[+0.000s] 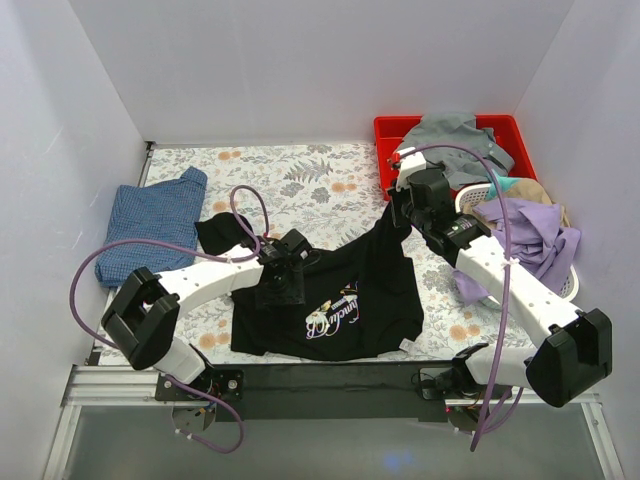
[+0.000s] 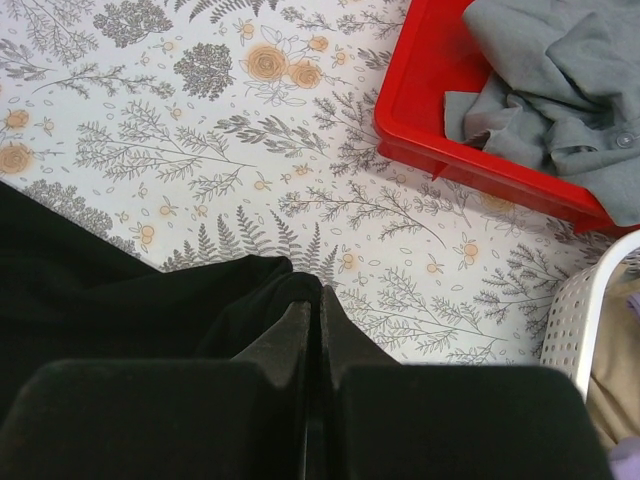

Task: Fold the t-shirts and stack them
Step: Flatten the tshirt out

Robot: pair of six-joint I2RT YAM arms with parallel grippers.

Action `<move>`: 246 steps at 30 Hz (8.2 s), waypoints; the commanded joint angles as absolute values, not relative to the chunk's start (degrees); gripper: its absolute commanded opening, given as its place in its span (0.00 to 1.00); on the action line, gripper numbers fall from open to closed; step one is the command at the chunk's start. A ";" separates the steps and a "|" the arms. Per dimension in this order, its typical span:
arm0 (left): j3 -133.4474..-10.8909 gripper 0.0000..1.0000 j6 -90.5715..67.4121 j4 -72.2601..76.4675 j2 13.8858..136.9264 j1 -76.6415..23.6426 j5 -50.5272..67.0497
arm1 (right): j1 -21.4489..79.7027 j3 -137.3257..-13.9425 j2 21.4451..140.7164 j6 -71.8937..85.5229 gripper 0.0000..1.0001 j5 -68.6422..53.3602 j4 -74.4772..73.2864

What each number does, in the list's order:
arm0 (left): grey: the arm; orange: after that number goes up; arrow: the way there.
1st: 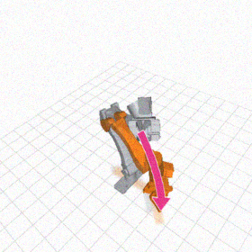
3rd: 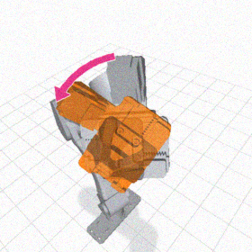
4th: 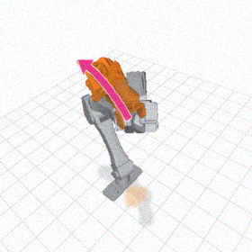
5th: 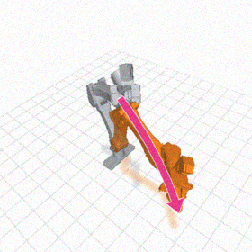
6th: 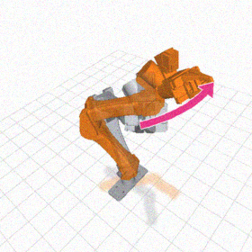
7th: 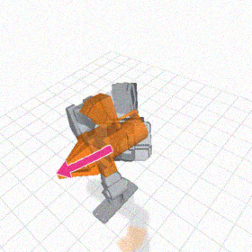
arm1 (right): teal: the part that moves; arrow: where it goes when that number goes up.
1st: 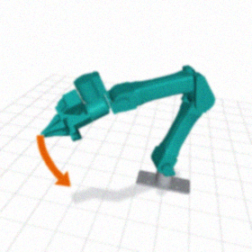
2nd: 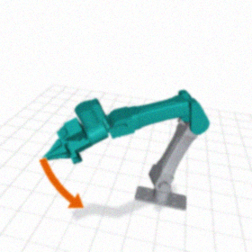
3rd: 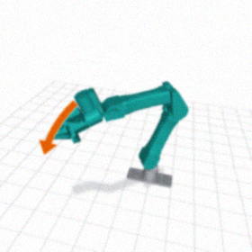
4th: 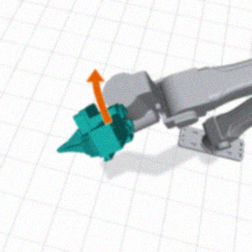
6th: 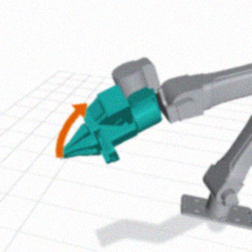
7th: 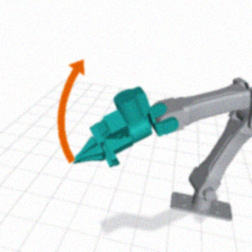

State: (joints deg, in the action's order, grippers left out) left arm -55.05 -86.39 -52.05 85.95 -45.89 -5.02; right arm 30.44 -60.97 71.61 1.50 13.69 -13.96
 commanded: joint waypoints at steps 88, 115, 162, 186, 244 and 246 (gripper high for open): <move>-111.61 0.00 -72.78 -40.16 46.31 -43.77 19.95 | 30.32 -106.43 47.45 -3.16 0.01 -6.31 -26.54; -87.11 0.00 -64.86 -31.04 41.30 -42.36 -25.10 | 30.41 -89.13 59.05 -4.05 0.01 8.18 -23.82; -111.28 0.82 -55.19 -13.61 123.42 -2.28 -37.54 | 20.13 -126.75 131.68 -3.34 0.68 3.33 -16.08; -57.84 0.86 -76.38 -23.99 87.01 -18.72 -2.10 | 28.65 -60.57 82.80 12.21 0.55 -0.18 -30.15; -44.74 0.36 -88.86 -63.90 68.38 -24.52 -0.27 | 28.74 -49.47 53.26 45.09 0.13 25.84 -73.74; -44.73 0.36 -87.98 -61.62 67.94 -24.70 -0.09 | 28.74 -53.67 53.70 44.22 0.25 27.51 -71.64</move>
State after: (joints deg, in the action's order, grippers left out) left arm -45.28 -86.85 -61.23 69.08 -24.27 -2.87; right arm 28.91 -47.18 53.82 43.62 23.09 -69.91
